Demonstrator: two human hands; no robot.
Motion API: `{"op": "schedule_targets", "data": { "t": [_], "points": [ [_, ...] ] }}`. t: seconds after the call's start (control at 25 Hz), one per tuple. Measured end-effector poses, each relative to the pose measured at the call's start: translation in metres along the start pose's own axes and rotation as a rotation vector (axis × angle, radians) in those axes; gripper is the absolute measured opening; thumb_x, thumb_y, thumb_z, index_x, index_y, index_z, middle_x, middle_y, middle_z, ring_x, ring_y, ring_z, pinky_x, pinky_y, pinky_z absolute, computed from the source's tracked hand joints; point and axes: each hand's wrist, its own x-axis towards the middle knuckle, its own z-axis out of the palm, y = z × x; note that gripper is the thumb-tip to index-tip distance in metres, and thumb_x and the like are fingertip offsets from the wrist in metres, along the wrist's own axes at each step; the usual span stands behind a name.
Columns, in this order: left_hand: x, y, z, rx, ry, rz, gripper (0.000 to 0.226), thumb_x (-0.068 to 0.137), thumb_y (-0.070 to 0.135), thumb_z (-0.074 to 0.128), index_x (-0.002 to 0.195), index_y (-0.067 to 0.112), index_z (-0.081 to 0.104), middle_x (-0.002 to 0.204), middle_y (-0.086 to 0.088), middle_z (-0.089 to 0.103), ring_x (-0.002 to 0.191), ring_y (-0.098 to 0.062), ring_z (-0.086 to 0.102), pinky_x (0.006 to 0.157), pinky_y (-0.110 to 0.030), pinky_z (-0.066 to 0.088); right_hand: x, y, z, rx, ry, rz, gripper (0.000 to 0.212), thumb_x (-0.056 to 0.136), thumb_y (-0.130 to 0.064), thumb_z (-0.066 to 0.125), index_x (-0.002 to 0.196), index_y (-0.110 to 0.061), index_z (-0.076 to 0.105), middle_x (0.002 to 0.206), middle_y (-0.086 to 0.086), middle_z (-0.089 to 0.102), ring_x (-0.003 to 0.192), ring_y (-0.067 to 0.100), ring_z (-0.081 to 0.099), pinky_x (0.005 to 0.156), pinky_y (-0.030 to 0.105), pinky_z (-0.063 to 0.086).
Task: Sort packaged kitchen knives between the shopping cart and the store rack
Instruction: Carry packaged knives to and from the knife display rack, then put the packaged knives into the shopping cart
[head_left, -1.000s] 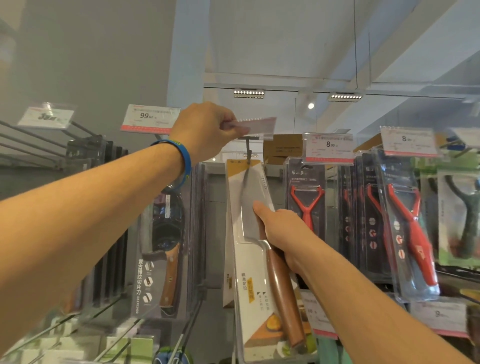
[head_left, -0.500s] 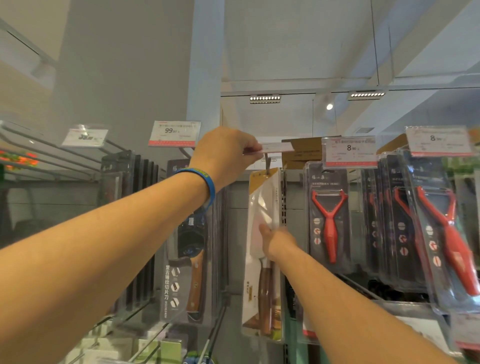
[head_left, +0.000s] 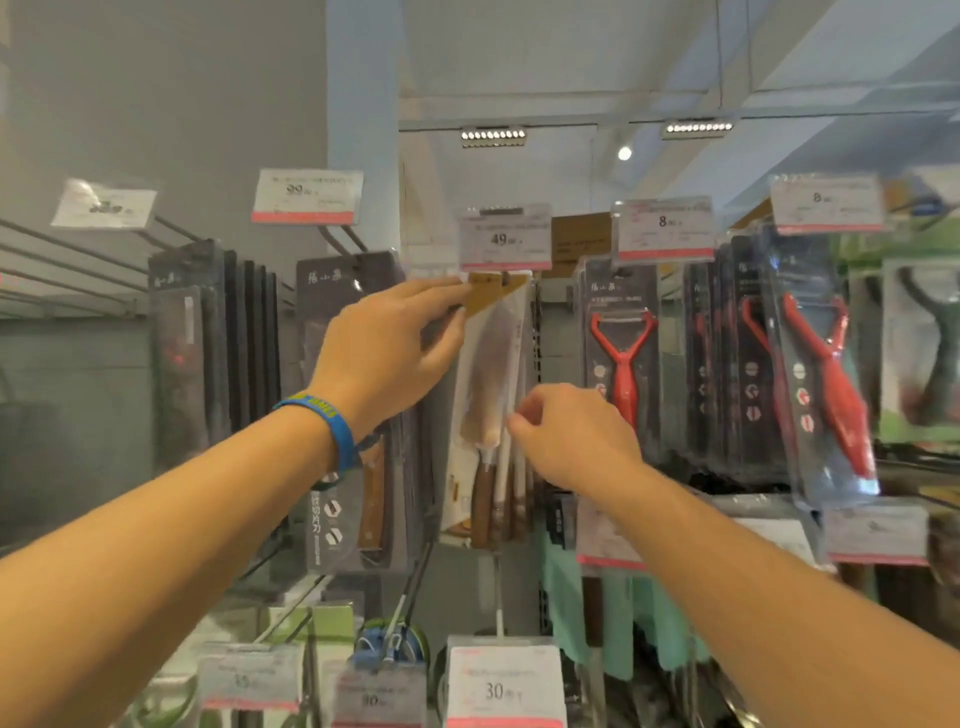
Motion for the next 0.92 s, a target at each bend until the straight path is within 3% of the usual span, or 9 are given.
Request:
{"op": "schedule_targets", "data": {
  "t": [0.08,0.16,0.28,0.44,0.6,0.8,0.92],
  "points": [
    [-0.023,0.004,0.010,-0.184,-0.024,-0.140,0.030,0.096,0.036,0.053,0.121,0.031,0.069,0.104,0.015,0.072,0.083,-0.010,0.069,0.080,-0.036,0.056,-0.024,0.005,-0.013,0.139,0.071,-0.038,0.017,0.099,-0.045,0.057,0.098,-0.034,0.069,0.093,-0.011,0.070,0.084,0.016,0.066,0.070,0.033,0.049],
    [-0.046,0.014,0.020,-0.398,-0.090,-0.300,0.026,0.097,0.034,0.056,0.120,0.033,0.068,0.096,0.018,0.071,0.069,-0.009,0.070,0.072,-0.032,0.057,-0.048,0.009,-0.022,0.260,0.104,-0.054,0.015,0.099,-0.041,0.060,0.092,-0.033,0.070,0.085,-0.010,0.073,0.076,0.014,0.071,0.070,0.034,0.056],
    [-0.092,0.034,0.023,-0.700,-0.187,-0.445,0.021,0.099,0.029,0.057,0.115,0.034,0.068,0.092,0.007,0.075,0.060,-0.006,0.070,0.054,-0.019,0.053,-0.097,0.010,-0.030,0.392,0.108,-0.050,0.016,0.098,-0.036,0.065,0.083,-0.032,0.070,0.075,-0.009,0.074,0.057,0.008,0.070,0.056,0.026,0.055],
    [-0.175,0.065,0.007,-1.001,-0.297,-0.556,0.017,0.096,0.032,0.058,0.095,0.030,0.075,0.074,0.002,0.073,0.050,-0.011,0.061,0.046,-0.016,0.045,-0.196,0.020,-0.014,0.570,0.063,0.071,0.013,0.100,-0.030,0.066,0.089,-0.026,0.073,0.077,-0.007,0.075,0.050,0.011,0.067,0.047,0.020,0.050],
    [-0.292,0.106,-0.002,-1.204,-0.567,-0.734,0.021,0.096,0.030,0.058,0.086,0.030,0.076,0.070,0.001,0.071,0.046,-0.011,0.058,0.044,-0.014,0.040,-0.328,0.037,0.031,0.692,0.055,0.417,0.013,0.099,-0.030,0.067,0.090,-0.026,0.075,0.078,0.003,0.075,0.051,0.015,0.064,0.048,0.013,0.044],
    [-0.443,0.174,-0.001,-1.226,-1.161,-1.051,0.025,0.099,0.017,0.056,0.083,0.020,0.075,0.070,0.000,0.071,0.049,-0.009,0.058,0.041,-0.017,0.038,-0.523,0.047,0.070,0.595,0.139,0.965,0.014,0.100,-0.034,0.064,0.091,-0.034,0.075,0.082,-0.002,0.076,0.058,0.013,0.069,0.047,0.016,0.045],
    [-0.511,0.228,-0.015,-1.254,-1.444,-0.989,0.021,0.099,0.019,0.056,0.090,0.018,0.075,0.077,-0.003,0.074,0.055,-0.009,0.061,0.046,-0.014,0.042,-0.632,0.038,0.067,0.553,0.191,1.273,0.016,0.103,-0.035,0.060,0.097,-0.035,0.075,0.089,-0.004,0.077,0.067,0.014,0.071,0.055,0.024,0.048]
  ]
}}
